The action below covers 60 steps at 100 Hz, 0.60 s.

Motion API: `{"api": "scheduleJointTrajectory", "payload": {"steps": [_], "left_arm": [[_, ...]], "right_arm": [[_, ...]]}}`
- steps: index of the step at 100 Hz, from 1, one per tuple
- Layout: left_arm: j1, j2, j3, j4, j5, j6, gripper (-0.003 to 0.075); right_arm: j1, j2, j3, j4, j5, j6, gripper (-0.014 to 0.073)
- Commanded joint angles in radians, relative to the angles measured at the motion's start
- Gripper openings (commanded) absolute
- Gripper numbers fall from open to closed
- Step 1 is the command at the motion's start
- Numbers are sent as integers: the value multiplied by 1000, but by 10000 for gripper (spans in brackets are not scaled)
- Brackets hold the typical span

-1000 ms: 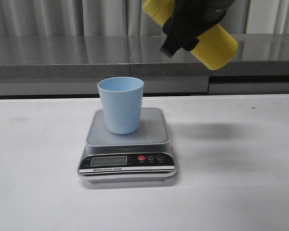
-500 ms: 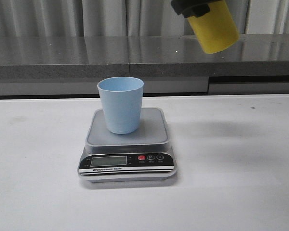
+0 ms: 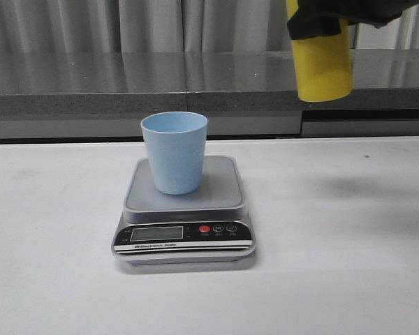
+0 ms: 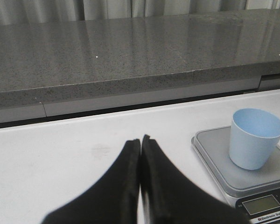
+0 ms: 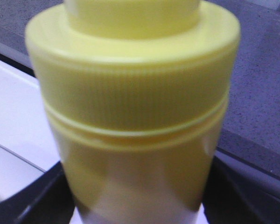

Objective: Pour seasoning into cup on scale with both arms
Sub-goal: 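Turn the bottle upright and lower it back beside the scale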

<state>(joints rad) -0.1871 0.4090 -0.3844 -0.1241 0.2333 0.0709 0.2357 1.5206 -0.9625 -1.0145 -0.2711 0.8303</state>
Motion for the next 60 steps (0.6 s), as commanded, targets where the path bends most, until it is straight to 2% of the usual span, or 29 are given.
{"api": "scheduleJointTrajectory", "payload": {"steps": [1,18,32,40,60], "left_arm": [[2,5,-29,-2,-83,-9,-18],[2,5,-29,-2,-83,-9,-18],[2,5,-29,-2,-83,-9,-18],[2,5,-29,-2,-83,-9,-18],[2,5,-29,-2,-83,-9,-18]], "right_arm": [[-27,-49,28,161,-157,-157,245],[-48,-47,165,373,-337,-389,245],[-54,-31,268,495,-506,-519,245],[-54,-11,303,530,-572,-540,245],[-54,81,317,530,-624,-540,245]]}}
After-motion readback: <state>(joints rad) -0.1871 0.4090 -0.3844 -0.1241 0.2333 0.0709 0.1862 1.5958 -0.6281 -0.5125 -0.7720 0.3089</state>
